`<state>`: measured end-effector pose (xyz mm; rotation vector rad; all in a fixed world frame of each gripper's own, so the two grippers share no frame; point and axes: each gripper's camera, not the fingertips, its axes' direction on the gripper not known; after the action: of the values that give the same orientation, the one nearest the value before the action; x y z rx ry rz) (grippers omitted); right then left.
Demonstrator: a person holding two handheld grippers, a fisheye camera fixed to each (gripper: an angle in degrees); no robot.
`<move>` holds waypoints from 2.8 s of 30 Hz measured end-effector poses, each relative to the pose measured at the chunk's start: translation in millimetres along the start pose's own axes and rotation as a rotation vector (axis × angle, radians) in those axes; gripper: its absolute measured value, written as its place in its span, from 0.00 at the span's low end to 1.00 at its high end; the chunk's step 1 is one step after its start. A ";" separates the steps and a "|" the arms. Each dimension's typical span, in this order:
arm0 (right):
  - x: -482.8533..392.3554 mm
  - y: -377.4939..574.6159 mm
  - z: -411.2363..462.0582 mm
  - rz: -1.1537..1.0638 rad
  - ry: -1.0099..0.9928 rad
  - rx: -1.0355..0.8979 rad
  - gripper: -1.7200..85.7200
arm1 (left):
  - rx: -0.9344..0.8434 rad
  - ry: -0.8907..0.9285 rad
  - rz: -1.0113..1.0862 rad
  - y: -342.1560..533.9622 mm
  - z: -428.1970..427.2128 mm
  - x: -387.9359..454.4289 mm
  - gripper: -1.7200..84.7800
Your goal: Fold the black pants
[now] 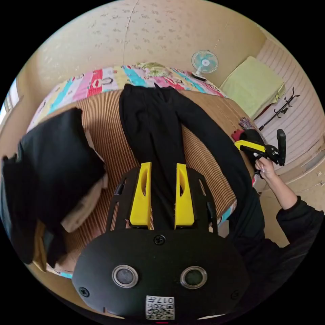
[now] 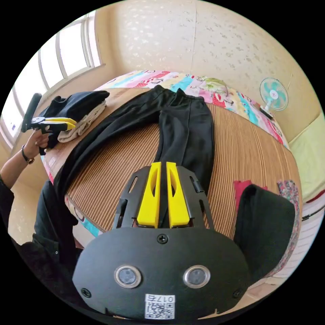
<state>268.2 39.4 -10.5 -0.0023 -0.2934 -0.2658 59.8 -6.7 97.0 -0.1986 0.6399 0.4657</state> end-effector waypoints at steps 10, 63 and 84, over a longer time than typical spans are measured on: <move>-97.0 58.0 74.2 0.185 -0.670 0.015 0.11 | 0.140 -0.160 -0.309 145.9 -40.8 21.1 0.12; -17.7 143.8 -74.7 0.528 -0.024 -0.032 0.13 | 0.232 0.302 -0.077 265.4 -126.0 -35.4 0.11; 0.6 174.0 -38.0 0.526 -0.078 -0.127 0.16 | 0.054 0.279 0.107 335.0 -30.7 25.9 0.14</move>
<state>324.7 205.6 -40.3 -0.2127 -0.3421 0.2387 -97.6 287.1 44.7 -0.1803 0.9391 0.5282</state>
